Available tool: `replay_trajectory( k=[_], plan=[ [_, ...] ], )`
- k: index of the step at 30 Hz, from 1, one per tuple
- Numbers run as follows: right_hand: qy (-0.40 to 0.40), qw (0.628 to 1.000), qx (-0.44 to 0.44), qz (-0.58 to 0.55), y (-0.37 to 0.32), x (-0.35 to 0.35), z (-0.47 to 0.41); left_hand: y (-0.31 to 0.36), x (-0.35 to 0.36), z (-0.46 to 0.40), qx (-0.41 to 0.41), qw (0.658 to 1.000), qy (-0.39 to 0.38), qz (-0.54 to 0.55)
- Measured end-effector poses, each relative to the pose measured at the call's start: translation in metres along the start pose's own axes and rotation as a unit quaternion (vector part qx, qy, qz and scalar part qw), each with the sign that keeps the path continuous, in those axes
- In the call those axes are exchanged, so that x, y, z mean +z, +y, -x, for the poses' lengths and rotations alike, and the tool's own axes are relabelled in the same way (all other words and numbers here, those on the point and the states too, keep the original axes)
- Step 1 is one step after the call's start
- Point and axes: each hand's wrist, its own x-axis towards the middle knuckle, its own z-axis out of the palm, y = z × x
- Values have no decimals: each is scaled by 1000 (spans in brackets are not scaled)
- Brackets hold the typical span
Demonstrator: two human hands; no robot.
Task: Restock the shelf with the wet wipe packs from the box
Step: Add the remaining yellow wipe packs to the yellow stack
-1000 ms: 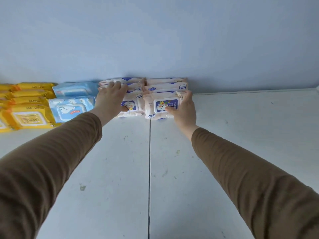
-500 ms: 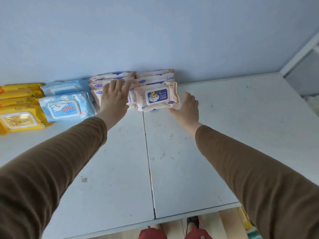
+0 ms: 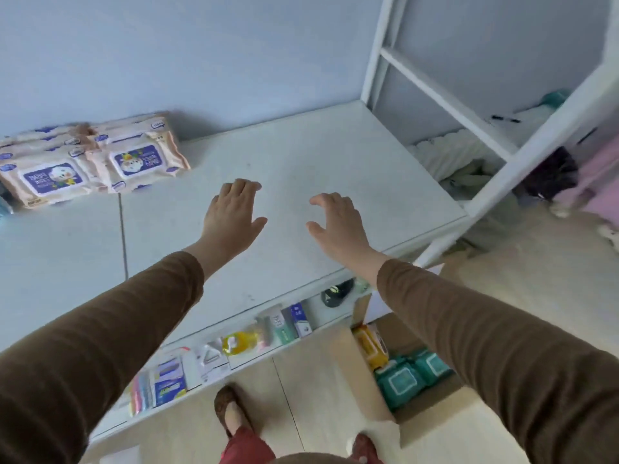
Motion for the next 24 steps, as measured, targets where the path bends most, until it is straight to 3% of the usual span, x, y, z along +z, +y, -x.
replay_trajectory(
  k=[6,11,20,24],
  plan=[
    [2,1000,30,10,115,-62,96,155,51,28,40,998,-23,50],
    [-12,996,87,3,192,-83,147,241,95,43,94,993,-39,65],
    [-41,970,235,-57,311,-73,213,313,195,52,127,981,-134,60],
    [-103,950,278,-97,370,-49,230,336,248,65,97,974,-196,59]
  ],
)
